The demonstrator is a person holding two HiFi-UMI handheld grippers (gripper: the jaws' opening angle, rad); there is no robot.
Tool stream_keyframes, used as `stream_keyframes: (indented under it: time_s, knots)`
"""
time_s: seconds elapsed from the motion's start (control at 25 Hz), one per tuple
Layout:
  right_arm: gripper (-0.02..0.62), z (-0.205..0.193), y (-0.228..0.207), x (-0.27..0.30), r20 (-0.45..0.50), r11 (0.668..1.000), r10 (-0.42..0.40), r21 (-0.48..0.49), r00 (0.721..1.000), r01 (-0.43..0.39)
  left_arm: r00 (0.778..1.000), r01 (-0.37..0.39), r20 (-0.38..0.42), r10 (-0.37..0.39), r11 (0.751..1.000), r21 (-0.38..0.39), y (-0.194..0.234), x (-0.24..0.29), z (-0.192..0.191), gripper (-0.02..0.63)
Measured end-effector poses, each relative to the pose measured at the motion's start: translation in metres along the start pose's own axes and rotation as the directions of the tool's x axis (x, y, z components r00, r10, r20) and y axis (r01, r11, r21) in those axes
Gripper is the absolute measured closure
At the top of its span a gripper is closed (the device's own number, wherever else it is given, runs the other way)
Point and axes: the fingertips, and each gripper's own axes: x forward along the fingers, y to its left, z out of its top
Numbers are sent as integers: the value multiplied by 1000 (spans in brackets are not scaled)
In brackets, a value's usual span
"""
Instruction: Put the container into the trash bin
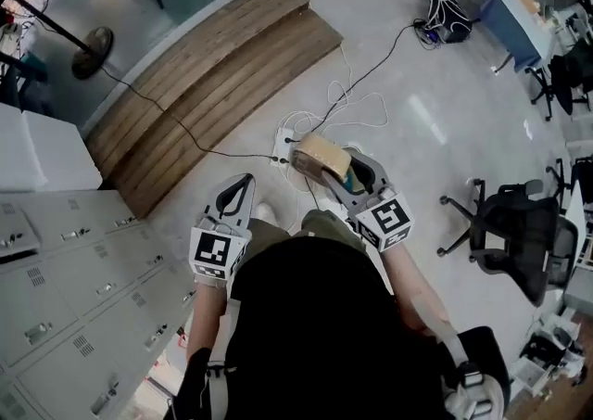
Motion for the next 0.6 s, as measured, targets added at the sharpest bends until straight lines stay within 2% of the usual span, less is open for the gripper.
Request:
stream_keyframes:
  time_s: [0.16, 0.32, 0.6]
  knots:
    - [382, -3, -18, 2, -3, 991, -128, 49, 992, 128, 994, 111, 0, -111, 993, 28, 16, 26, 0, 598]
    - [382, -13, -33, -2, -22, 962, -253, 95, 967, 254, 977, 211, -11, -211, 977, 38, 27, 48, -3, 598]
    - [382, -40, -37, -10, -79, 889, -422, 159, 903, 429, 924, 379, -57, -378, 925, 11, 33, 71, -19, 598]
